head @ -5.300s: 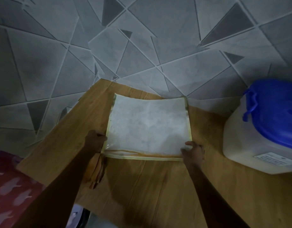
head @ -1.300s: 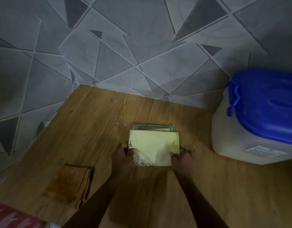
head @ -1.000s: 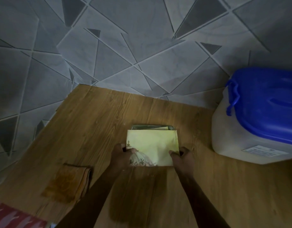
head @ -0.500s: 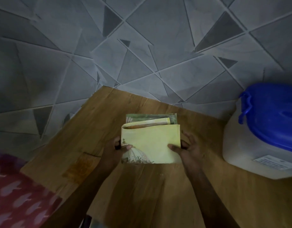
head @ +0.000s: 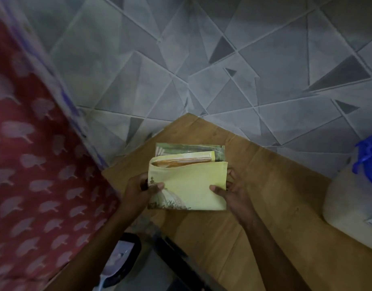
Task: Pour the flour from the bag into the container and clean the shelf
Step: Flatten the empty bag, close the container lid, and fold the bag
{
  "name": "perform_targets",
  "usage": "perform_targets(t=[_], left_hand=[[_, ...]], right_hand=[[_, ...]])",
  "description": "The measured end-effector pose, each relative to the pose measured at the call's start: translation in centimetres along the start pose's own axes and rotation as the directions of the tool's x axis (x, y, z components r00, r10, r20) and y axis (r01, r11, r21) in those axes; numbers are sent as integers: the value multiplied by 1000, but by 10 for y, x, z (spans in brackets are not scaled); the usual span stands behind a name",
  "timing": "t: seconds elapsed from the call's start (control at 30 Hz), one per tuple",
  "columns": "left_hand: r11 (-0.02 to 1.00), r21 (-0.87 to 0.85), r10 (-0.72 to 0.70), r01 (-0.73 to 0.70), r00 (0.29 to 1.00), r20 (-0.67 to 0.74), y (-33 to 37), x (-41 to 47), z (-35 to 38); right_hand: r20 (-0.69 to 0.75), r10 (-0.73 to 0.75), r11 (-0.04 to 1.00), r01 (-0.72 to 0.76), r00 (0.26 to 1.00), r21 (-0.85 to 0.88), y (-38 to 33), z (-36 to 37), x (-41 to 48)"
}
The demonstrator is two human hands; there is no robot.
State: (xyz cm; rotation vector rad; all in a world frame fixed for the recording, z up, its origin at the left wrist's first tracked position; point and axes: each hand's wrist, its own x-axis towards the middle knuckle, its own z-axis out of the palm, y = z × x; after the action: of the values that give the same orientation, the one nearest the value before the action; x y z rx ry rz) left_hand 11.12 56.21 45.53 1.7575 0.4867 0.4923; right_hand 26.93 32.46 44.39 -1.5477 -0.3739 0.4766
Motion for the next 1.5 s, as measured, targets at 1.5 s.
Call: perform_targets(t=[1.5], left_hand=[[431, -135, -864, 892, 365, -346, -650, -142, -245]], right_hand=[[214, 276, 841, -128, 937, -525, 515, 425, 34]])
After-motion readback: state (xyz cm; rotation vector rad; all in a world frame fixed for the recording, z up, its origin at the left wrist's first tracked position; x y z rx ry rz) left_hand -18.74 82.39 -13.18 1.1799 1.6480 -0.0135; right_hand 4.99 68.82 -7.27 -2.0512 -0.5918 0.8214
